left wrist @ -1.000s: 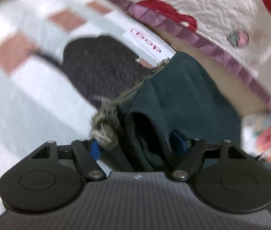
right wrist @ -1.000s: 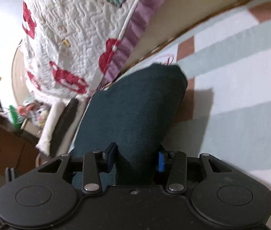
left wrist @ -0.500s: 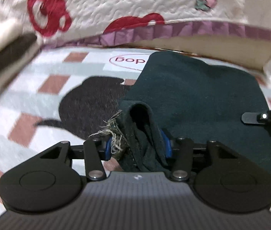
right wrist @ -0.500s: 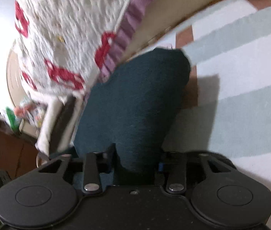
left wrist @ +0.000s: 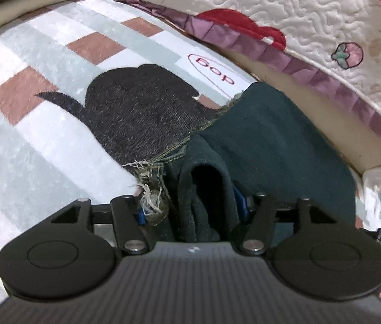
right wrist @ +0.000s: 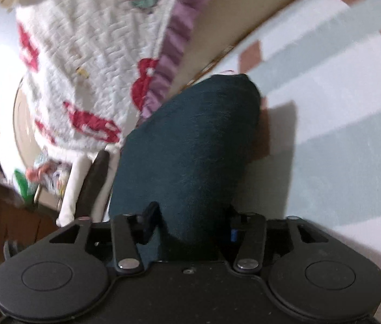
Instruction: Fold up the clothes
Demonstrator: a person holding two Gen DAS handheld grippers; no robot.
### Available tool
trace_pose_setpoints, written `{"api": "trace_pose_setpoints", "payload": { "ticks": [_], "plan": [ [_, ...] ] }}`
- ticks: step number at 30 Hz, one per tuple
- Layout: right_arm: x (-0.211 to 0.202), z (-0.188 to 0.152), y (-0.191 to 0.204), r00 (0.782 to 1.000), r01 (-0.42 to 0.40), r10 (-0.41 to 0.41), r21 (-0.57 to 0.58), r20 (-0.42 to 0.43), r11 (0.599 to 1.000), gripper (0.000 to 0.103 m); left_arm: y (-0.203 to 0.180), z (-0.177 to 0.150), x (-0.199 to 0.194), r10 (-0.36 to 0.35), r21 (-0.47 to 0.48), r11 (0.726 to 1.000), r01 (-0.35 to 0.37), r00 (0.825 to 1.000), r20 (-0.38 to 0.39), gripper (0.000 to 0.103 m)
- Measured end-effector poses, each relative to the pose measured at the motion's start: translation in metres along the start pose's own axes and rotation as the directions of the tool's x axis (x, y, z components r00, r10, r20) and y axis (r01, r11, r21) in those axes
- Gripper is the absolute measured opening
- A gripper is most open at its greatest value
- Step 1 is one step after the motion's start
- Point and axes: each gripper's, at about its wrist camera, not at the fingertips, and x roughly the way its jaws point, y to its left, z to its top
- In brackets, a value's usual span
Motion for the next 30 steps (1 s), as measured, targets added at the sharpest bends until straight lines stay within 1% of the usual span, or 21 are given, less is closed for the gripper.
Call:
{"api": "trace_pose_setpoints", "payload": {
  "ticks": [1, 2, 3, 4, 5, 6, 7, 10, 11, 14, 16, 18, 20, 22, 25, 28, 30],
  "plan": [
    [0.001, -0.004, 0.002, 1.0, -0.006, 0.006, -0.016, 0.007, 1.0, 0.056, -0.001, 0.0, -0.002, -0.014, 0.037, 0.999, 0.014, 1.0, 0.006, 0.042],
    [0.001, -0.007, 0.005, 1.0, -0.01, 0.011, -0.035, 0.016, 0.999, 0.052, -0.006, -0.001, -0.006, -0.02, 0.105, 0.994, 0.018, 1.0, 0.013, 0.037],
    [-0.002, -0.009, 0.01, 0.999, -0.007, 0.009, -0.068, 0.031, 0.998, 0.044, -0.01, -0.002, -0.009, -0.021, 0.167, 0.986, 0.017, 0.999, 0.024, 0.033],
    [-0.005, -0.01, 0.018, 0.999, -0.013, 0.017, -0.093, 0.041, 0.996, 0.038, -0.015, -0.002, -0.014, -0.018, 0.222, 0.975, 0.008, 0.999, 0.043, 0.032],
    [-0.008, -0.011, 0.026, 0.998, -0.019, 0.025, -0.118, 0.05, 0.993, 0.036, -0.02, -0.002, -0.018, -0.016, 0.275, 0.961, -0.002, 0.998, 0.061, 0.032],
    [-0.012, -0.012, 0.034, 0.998, -0.021, 0.03, -0.143, 0.059, 0.99, 0.035, -0.022, -0.002, -0.023, -0.022, 0.31, 0.951, -0.003, 0.997, 0.078, 0.031],
    [-0.017, -0.013, 0.046, 0.998, -0.014, 0.024, -0.163, 0.064, 0.987, 0.034, -0.021, 0.0, -0.029, -0.039, 0.321, 0.947, 0.008, 0.995, 0.092, 0.031],
    [-0.03, -0.014, 0.078, 0.997, -0.007, 0.021, -0.168, 0.079, 0.986, 0.034, -0.014, 0.005, -0.048, -0.093, 0.323, 0.945, 0.049, 0.988, 0.124, 0.031],
    [-0.033, -0.013, 0.09, 0.997, -0.003, 0.017, -0.173, 0.081, 0.985, 0.034, -0.009, 0.007, -0.053, -0.112, 0.307, 0.949, 0.068, 0.985, 0.128, 0.031],
    [-0.033, -0.01, 0.136, 0.997, 0.012, 0.005, -0.244, 0.071, 0.97, 0.034, 0.014, 0.015, -0.068, -0.173, 0.208, 0.967, 0.146, 0.977, 0.121, 0.031],
    [-0.031, -0.007, 0.168, 0.998, 0.016, 0.003, -0.295, 0.061, 0.955, 0.034, 0.029, 0.02, -0.079, -0.211, 0.144, 0.971, 0.193, 0.97, 0.124, 0.031],
    [-0.029, -0.004, 0.199, 0.999, 0.018, 0.0, -0.345, 0.051, 0.939, 0.034, 0.043, 0.024, -0.091, -0.233, 0.101, 0.97, 0.22, 0.962, 0.143, 0.031],
    [-0.026, -0.002, 0.231, 0.999, 0.019, -0.003, -0.394, 0.041, 0.919, 0.034, 0.057, 0.031, -0.107, -0.237, 0.056, 0.971, 0.23, 0.954, 0.184, 0.031],
    [-0.016, -0.002, 0.26, 1.0, 0.0, 0.012, -0.444, 0.023, 0.896, 0.033, 0.07, 0.038, -0.125, -0.224, 0.006, 0.974, 0.229, 0.946, 0.234, 0.031],
    [0.0, -0.004, 0.289, 0.998, -0.062, 0.065, -0.47, -0.011, 0.881, 0.033, 0.09, 0.05, -0.157, -0.19, -0.003, 0.98, 0.2, 0.936, 0.296, 0.031],
    [0.018, -0.009, 0.308, 0.991, -0.132, 0.125, -0.481, -0.048, 0.867, 0.033, 0.123, 0.063, -0.181, -0.188, -0.048, 0.976, 0.213, 0.933, 0.308, 0.031],
    [0.036, -0.018, 0.312, 0.984, -0.175, 0.162, -0.472, -0.069, 0.864, 0.033, 0.152, 0.067, -0.192, -0.182, -0.108, 0.968, 0.224, 0.934, 0.307, 0.031]
  ]
}}
